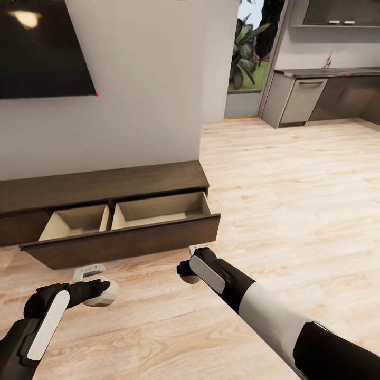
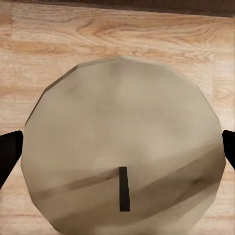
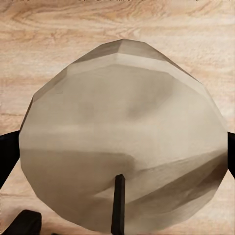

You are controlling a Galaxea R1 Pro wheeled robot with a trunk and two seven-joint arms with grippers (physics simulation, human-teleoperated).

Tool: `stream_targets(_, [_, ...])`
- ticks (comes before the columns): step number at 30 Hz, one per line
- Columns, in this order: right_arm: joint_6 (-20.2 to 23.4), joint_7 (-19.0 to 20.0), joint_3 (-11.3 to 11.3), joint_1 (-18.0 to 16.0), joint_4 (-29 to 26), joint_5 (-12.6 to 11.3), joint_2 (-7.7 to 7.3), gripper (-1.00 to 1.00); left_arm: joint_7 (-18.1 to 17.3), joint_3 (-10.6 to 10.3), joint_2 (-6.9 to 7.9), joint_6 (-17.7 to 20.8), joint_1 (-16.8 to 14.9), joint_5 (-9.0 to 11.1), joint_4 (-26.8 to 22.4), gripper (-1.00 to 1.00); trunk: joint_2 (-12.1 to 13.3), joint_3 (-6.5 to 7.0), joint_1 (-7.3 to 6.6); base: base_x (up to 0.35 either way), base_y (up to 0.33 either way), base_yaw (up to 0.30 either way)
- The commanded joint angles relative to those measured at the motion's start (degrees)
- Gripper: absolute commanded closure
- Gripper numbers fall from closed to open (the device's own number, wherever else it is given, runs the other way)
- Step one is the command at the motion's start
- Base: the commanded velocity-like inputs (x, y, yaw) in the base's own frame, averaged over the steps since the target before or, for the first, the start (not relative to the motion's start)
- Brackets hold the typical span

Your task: Place each of the two pumpkins and all three candles from the living room inside a cabinet in the living room (use any cabinet), then make sure every cabinet is closed, and position the cauldron so it is next to a table in the living room.

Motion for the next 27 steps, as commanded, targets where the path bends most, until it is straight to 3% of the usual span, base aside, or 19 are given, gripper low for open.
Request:
stream_targets(1, [0.0,-0.5,0.2,-0.1,-0.1,-0.6,-0.02,1.0,0.5,0.0,0.02,0.2,0.0,0.5,-0.1,1.0,0.4,0.14,-0.23,0.0,0.0,0.0])
stream_targets(20, [0.0,-0.5,0.2,-0.1,-0.1,-0.6,0.0,1.0,0.5,0.0,0.02,0.2,0.0,0.5,-0.1,1.0,8.0,3.55,-4.4,0.0,0.0,0.0])
stream_targets(27, [0.0,-0.5,0.2,-0.1,-0.1,-0.6,0.0,1.0,0.5,0.0,0.02,0.2,0.0,0.5,-0.1,1.0,8.0,3.55,-4.4,0.0,0.0,0.0])
